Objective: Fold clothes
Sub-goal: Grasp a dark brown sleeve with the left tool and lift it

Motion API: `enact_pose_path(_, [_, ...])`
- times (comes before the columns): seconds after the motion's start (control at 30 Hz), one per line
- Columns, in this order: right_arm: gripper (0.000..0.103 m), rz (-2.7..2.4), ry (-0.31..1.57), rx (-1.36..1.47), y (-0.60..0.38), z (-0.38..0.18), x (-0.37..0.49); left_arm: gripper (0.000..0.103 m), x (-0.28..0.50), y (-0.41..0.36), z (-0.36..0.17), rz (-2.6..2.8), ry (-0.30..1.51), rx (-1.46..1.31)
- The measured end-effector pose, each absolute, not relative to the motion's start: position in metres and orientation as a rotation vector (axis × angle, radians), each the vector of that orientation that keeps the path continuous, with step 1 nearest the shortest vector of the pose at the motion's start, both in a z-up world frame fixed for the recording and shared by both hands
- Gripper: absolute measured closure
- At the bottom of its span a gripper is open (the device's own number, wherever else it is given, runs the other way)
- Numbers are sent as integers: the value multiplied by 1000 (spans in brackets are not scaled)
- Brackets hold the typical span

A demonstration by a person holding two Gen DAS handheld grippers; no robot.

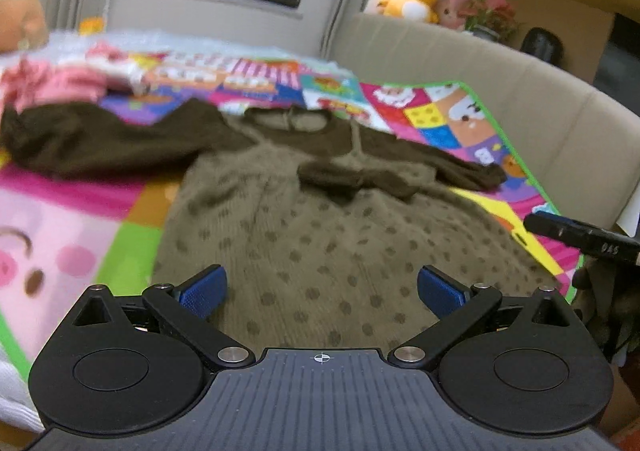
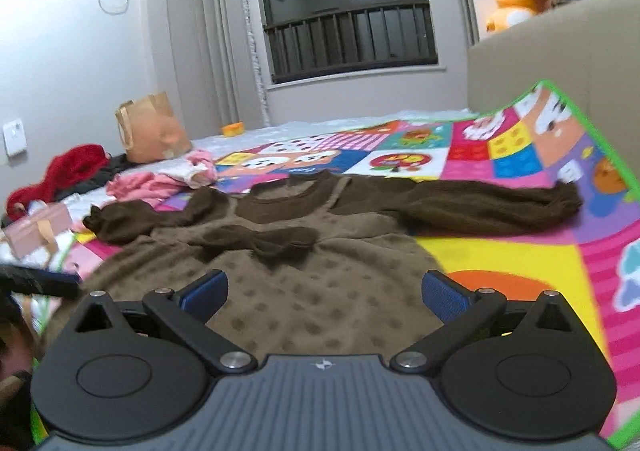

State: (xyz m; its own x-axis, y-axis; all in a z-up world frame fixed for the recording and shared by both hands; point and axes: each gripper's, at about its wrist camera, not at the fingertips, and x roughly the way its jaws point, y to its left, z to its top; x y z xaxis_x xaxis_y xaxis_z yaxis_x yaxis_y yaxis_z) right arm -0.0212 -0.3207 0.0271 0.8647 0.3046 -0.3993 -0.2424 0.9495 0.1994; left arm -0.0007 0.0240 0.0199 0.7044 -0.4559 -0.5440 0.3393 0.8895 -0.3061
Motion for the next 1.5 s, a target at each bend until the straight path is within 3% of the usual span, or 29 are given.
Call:
enact_pose_path(0.23, [0,274,655,364,-333,-14,10,0,3,25,-7,-419,727,-177])
enact_pose_path(0.37, [0,313,649,390,-340,-21,0,0,-9,23,-8,-448,741,-93])
enact_pose_path(0.7, [0,300,650,58,-302,-24,-21,0,-16,24,-4,-526,799,-39])
enact_pose_path(0.83, [0,320,672,-6,-299,-14,-14,0,6,50,15,-531,779,-214])
enact_pose_path(0.97, [0,345,579,0,-307,18,5,0,51,79,30,-393,720,-378])
enact_pose_path(1.13, [0,251,599,113,-332,40,82,0,127,97,11,-227,731,-587])
enact_pose_path(1.2, [4,211,655,204,-349,34,120,2,147,99,3,-146,724,-623])
enact_pose_path(1.33, [34,147,726,344,-369,7,173,7,167,96,-9,10,676,-666])
enact_pose_path(1.37, [44,137,731,335,-368,1,182,20,169,95,-9,32,656,-666])
enact_pose_path(1.4, [47,133,730,317,-364,-4,191,45,172,97,-10,63,646,-649])
enact_pose_path(1.5, [57,155,713,210,-338,-10,214,71,181,110,-15,157,621,-637])
